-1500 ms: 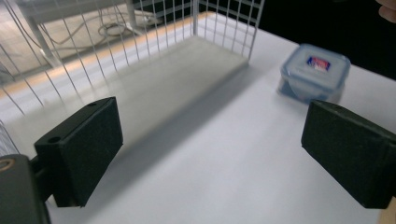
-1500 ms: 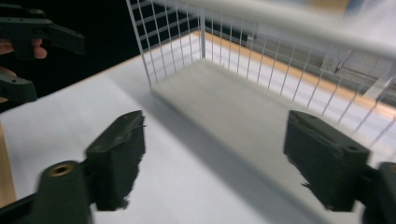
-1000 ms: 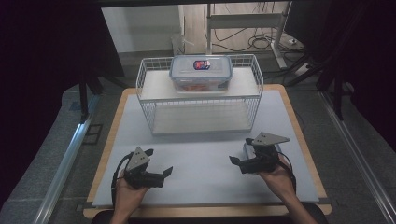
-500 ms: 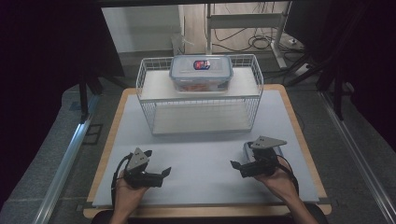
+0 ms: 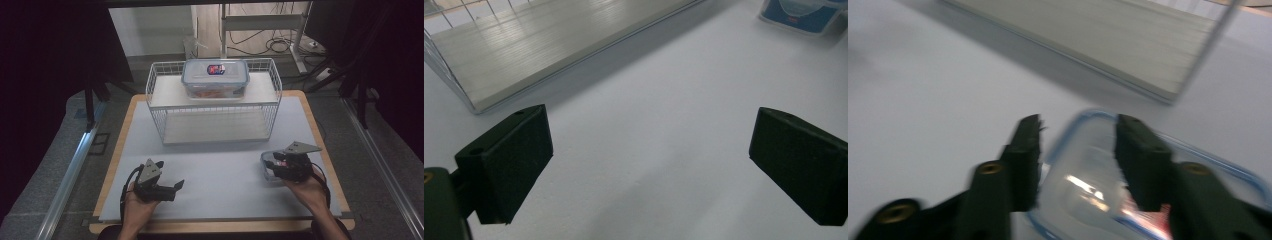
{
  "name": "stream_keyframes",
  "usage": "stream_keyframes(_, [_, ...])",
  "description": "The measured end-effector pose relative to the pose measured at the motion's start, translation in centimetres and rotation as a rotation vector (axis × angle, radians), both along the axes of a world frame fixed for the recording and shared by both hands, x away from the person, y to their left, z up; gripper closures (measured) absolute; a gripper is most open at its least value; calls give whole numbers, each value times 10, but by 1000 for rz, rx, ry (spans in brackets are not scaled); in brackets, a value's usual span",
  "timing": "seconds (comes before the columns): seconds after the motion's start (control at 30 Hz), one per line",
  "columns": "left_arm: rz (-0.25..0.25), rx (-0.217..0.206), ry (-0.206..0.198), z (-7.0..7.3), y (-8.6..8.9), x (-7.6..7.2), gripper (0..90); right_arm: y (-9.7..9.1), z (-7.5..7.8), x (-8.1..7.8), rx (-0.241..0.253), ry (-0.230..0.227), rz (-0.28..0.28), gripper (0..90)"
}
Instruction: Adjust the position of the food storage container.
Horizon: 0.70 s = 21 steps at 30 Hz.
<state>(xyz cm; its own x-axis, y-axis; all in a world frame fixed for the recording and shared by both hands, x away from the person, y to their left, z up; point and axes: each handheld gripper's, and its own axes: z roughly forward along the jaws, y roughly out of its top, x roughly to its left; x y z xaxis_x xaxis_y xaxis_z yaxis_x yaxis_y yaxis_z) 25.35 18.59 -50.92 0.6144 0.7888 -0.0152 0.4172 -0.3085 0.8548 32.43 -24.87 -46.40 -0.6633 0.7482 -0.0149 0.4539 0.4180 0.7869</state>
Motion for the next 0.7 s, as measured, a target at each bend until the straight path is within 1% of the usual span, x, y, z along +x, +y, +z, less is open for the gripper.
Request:
stream_keyframes(0.03, [0,2,3,0,0,0,39,-4,1,2,-9,0,-19,646])
stream_keyframes(0.07, [0,3,9,0,0,1,42,-9,2,3,-6,0,-22,697])
stream_keyframes(0.17, [-2,3,17,-1,1,1,44,-24,2,11,-13,17,-52,784])
stream_keyframes(0.23, [-1,5,18,0,1,1,45,-33,2,15,-25,22,-93,823])
stream_keyframes(0.3, [-1,8,16,0,1,1,46,-45,4,18,-27,18,-133,896])
stream_keyframes(0.37, [-1,9,17,0,1,1,46,-55,4,20,-49,4,-184,899])
stream_keyframes(0.43, [0,11,19,0,1,1,46,-64,4,22,-63,1,-227,899])
stream_keyframes(0.5, [1,11,19,0,1,1,47,-74,1,25,-62,14,-261,899])
stream_keyframes(0.6, [2,11,19,0,1,1,47,-80,-5,28,-73,44,-284,899])
stream_keyframes(0.7, [2,14,21,-1,1,1,46,-81,-11,31,-84,78,-282,898])
